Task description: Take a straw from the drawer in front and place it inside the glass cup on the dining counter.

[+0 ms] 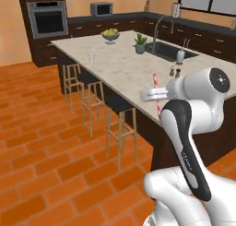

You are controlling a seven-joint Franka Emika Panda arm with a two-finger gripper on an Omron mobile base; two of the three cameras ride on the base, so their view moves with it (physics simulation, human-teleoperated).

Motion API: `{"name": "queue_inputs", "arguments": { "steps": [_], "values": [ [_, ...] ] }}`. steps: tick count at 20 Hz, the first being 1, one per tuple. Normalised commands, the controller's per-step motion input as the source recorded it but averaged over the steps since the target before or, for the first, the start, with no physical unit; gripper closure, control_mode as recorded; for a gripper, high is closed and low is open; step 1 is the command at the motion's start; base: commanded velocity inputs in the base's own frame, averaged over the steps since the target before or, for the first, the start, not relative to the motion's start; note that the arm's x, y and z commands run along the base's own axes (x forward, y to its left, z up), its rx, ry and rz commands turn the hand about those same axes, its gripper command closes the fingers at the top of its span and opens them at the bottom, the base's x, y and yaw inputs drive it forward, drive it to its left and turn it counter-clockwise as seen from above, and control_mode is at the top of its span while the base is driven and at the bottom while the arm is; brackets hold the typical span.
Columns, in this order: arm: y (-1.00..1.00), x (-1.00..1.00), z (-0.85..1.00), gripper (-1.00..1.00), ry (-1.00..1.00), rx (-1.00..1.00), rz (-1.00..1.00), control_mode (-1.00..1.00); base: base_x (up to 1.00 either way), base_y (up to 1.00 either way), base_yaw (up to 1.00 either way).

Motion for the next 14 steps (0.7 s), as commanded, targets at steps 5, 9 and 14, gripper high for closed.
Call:
{"name": "queue_inputs", "arguments": {
  "steps": [5,9,14],
  "values": [
    [0.00,0.00,0.00,1.00,0.00,0.00,0.00,1.00,0.02,1.00,-0.60],
    [0.00,0.00,0.00,1.00,0.00,0.00,0.00,1.00,0.04,1.00,-0.50],
    [0.00,0.00,0.00,1.00,0.00,0.00,0.00,1.00,0.14,1.00,-0.45]
  ]
}}
